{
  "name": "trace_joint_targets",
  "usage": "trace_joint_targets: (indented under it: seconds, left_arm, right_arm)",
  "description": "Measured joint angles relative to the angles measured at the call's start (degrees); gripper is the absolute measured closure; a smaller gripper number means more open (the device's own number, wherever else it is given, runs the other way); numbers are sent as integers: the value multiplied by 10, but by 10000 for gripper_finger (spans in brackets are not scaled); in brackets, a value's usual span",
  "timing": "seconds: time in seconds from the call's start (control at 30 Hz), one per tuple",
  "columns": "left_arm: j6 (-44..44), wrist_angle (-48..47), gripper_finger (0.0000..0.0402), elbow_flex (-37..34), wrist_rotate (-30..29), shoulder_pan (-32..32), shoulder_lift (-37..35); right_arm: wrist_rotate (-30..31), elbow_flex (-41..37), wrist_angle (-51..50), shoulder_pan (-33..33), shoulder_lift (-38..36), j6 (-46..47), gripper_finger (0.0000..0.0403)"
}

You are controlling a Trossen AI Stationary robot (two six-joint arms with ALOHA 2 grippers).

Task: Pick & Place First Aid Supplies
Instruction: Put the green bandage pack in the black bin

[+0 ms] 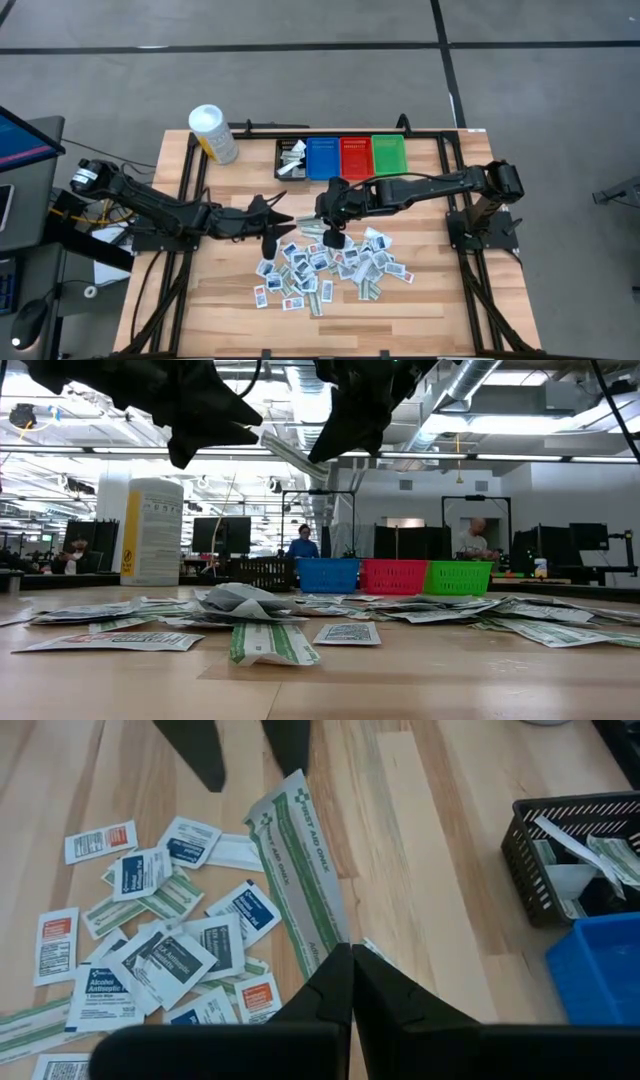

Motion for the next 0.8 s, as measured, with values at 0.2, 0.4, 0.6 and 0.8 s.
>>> trace_joint_targets:
  seconds: [0.2, 0.4, 0.6, 0.8]
  left_arm:
    - [0, -9, 240, 0, 5, 14, 0]
    - [-19, -26, 229, 0, 47, 30, 11]
    - [-28, -15, 230, 1, 57, 36, 39]
    - [-27, 31, 230, 1, 57, 36, 66]
  right_arm:
    - [0, 0, 0, 2, 0, 5, 402]
    - [0, 0, 0, 5, 0, 5, 402]
    - [0, -1, 0, 5, 0, 5, 402]
    - [0, -1, 0, 5, 0, 5, 402]
